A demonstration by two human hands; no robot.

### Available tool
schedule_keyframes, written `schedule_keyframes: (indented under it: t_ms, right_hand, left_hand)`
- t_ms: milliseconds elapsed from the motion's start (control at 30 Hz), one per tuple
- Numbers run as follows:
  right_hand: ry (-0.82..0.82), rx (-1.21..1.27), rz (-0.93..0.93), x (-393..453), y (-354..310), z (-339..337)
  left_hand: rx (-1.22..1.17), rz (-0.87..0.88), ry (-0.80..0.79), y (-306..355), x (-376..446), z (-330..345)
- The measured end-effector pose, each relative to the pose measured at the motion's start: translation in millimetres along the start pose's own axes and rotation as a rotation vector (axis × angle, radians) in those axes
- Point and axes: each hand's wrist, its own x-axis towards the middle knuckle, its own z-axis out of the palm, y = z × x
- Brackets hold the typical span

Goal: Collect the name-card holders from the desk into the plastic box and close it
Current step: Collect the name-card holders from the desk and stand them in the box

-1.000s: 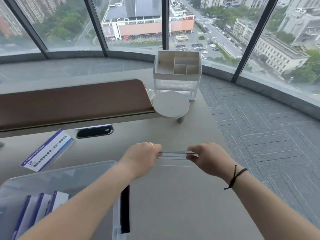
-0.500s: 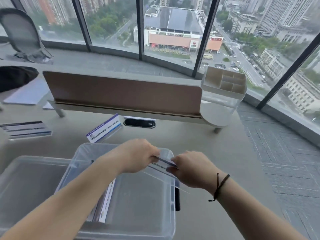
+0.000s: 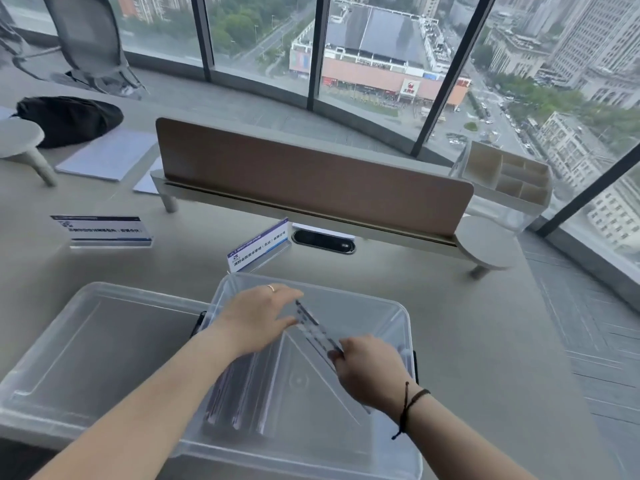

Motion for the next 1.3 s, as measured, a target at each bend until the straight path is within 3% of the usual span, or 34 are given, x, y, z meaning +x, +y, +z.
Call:
schedule_keyframes:
  t_ms: [167,367,733,1000,1300]
  right_hand:
    - [-0.010,0.246,0.312,9,1,56]
    - [-0.129,0.404,0.527,14,-16,99]
    - [-0.280,0.434,0.499,20,-50,107]
    - [-0.299,0.278,0.350,31,-74,115]
    - [-0.291,0.211,0.332,33,-77,122]
  left_hand:
    - [0.218,-0.035,-0.085,-48,-15,22]
    - [0.226,0.008,-0.259,-60,-27,57]
    - [0.142,0.015,-0.289,-67,-36,81]
    - [0.140,-0.013,-0.306,-64,-33,83]
    - [0.121,-0.057,-0.317,-58,-33,84]
